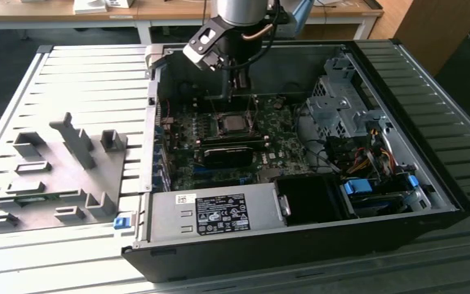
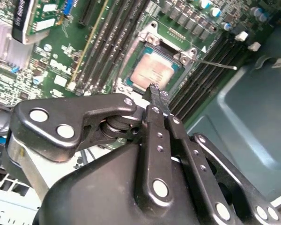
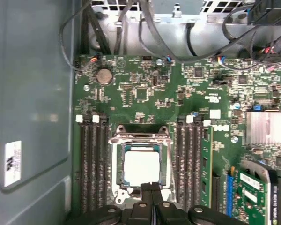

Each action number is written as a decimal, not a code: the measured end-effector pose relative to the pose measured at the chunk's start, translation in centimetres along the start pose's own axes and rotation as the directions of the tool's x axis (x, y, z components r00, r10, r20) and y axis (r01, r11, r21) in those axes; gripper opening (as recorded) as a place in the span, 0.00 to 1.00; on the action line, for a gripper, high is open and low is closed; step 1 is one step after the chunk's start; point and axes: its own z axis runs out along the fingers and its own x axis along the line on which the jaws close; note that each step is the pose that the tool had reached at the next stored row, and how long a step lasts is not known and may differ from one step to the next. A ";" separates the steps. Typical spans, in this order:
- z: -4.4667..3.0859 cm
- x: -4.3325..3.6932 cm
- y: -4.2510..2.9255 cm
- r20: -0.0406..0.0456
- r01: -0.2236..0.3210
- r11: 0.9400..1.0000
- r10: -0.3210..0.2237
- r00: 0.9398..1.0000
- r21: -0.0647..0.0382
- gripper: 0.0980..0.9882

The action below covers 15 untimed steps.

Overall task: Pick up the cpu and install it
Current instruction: 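Close the cpu cover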

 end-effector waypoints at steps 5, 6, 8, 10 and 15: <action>-0.01 -0.24 0.28 0.000 0.000 1.000 0.000 1.000 0.000 0.01; -0.01 -0.25 0.44 0.000 0.000 1.000 0.000 1.000 0.000 0.01; -0.07 -0.25 0.64 0.000 0.000 1.000 0.000 1.000 0.000 0.01; -0.43 -0.24 0.65 0.000 0.000 1.000 0.000 1.000 0.000 0.01; -0.68 -0.18 1.13 0.000 0.000 1.000 0.000 1.000 0.000 0.01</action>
